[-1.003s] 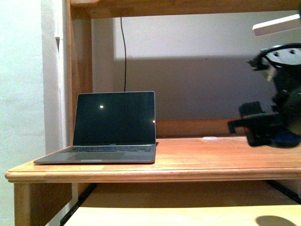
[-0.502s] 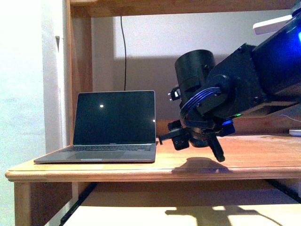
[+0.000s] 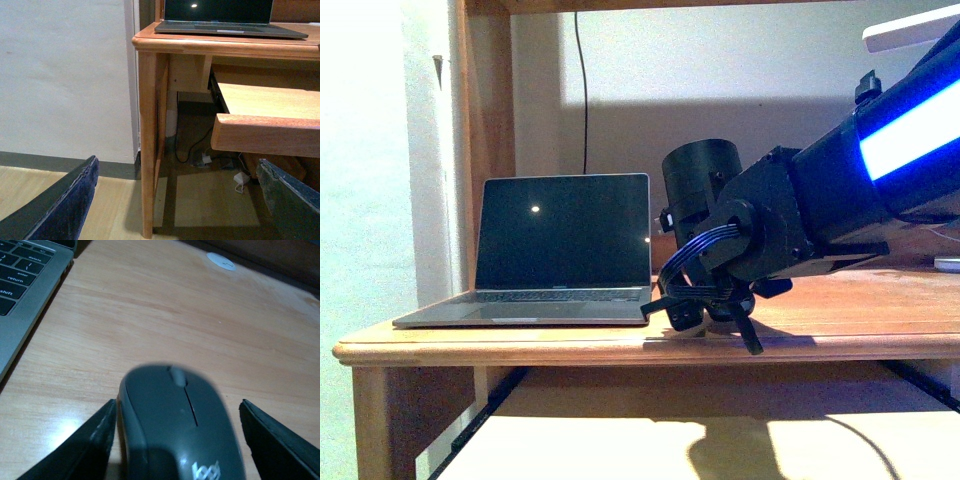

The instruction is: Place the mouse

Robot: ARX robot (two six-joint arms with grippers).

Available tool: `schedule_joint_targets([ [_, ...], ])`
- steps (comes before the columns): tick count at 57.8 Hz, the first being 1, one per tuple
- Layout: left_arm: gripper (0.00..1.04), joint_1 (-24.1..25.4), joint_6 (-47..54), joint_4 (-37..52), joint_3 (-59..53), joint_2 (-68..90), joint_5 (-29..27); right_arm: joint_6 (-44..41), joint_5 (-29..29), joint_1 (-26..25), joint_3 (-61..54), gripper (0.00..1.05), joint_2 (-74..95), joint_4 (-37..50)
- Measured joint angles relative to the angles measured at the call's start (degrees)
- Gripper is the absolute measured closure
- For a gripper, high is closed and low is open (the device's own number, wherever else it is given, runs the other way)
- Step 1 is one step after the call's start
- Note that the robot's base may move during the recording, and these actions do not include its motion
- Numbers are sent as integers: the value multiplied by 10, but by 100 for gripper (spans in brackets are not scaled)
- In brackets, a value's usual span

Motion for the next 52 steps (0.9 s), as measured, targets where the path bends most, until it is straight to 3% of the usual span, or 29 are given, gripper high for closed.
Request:
schedule_joint_targets([
  [8, 8, 0, 0, 0, 0, 0, 0, 8, -15, 0, 2, 6, -3, 8],
  [16, 8, 0, 0, 0, 0, 0, 0, 13, -51, -9, -30, 7, -33, 32],
  [26, 8, 0, 0, 0, 0, 0, 0, 35, -143, -47, -173, 7, -176, 93],
  [35, 8, 0, 0, 0, 0, 0, 0, 37, -277, -102, -378, 7, -365, 164],
  [46, 8, 0, 0, 0, 0, 0, 0, 33, -445, -179, -613, 7, -539, 176],
  [51, 8, 0, 0, 0, 0, 0, 0, 23, -506, -231, -710, 7, -608, 168],
  [52, 8, 0, 0, 0, 0, 0, 0, 14, -566, -281, -802, 7, -674, 154],
])
